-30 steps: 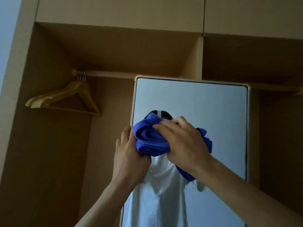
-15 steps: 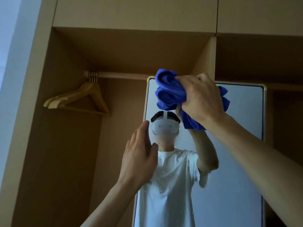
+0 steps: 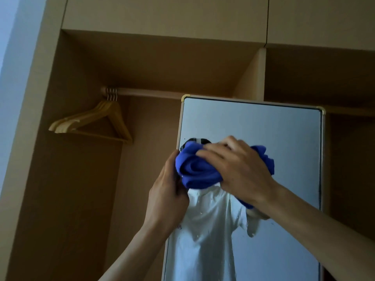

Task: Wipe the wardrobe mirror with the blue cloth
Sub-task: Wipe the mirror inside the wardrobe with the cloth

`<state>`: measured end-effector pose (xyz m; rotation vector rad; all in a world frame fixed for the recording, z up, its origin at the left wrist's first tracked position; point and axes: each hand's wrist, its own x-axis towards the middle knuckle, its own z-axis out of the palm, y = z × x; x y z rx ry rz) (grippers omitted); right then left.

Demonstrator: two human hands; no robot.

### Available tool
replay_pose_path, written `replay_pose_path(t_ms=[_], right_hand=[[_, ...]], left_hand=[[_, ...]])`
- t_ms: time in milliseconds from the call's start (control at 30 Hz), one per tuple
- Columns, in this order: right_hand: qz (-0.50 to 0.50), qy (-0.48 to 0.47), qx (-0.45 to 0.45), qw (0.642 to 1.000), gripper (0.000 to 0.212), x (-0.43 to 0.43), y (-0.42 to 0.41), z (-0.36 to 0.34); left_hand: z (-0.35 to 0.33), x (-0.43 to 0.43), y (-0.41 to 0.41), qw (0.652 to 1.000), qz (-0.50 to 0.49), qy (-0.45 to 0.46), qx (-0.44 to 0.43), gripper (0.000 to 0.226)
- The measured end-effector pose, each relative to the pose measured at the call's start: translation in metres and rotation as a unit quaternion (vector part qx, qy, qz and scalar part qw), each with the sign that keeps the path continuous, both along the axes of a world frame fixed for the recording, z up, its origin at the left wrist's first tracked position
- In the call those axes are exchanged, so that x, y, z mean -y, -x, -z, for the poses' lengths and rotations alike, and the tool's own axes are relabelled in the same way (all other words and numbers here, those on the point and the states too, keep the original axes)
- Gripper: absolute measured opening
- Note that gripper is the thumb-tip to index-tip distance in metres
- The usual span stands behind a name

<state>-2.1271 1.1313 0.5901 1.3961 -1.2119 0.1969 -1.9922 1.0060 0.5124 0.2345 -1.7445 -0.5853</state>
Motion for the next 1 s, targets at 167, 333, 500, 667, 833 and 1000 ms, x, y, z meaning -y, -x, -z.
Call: replay_pose_path(t_ms=[167, 333, 500, 667, 833, 1000], right_hand=[[0.004, 0.100, 0.042, 0.994, 0.055, 0.011, -0.007, -0.063], [-0.012, 0.140, 0.082, 0.987, 0.044, 0.027, -0.020, -0.096], [-0.017, 0.051, 0.061, 0.997, 0.048, 0.028, -0.023, -0.043], [-0.024, -0.022, 0.032, 0.999, 0.056, 0.025, -0.013, 0.007], [0.007, 0.024, -0.001, 1.000, 0.058, 0.028, -0.016, -0.014], [0.023, 0.111, 0.026, 0.993, 0.054, 0.036, -0.027, -0.073]], left_hand=[[-0.001, -0.002, -0.008, 0.999, 0.007, -0.018, 0.035, 0.073], [0.000, 0.001, -0.005, 0.999, 0.009, -0.010, 0.030, 0.074], [0.000, 0.009, 0.001, 1.000, 0.020, -0.009, 0.012, 0.060], [0.008, 0.013, 0.006, 0.999, 0.023, -0.041, 0.001, 0.040], [0.008, 0.016, 0.006, 0.999, 0.030, -0.020, -0.006, 0.029], [0.010, 0.014, 0.002, 1.000, 0.012, -0.002, 0.023, 0.063]])
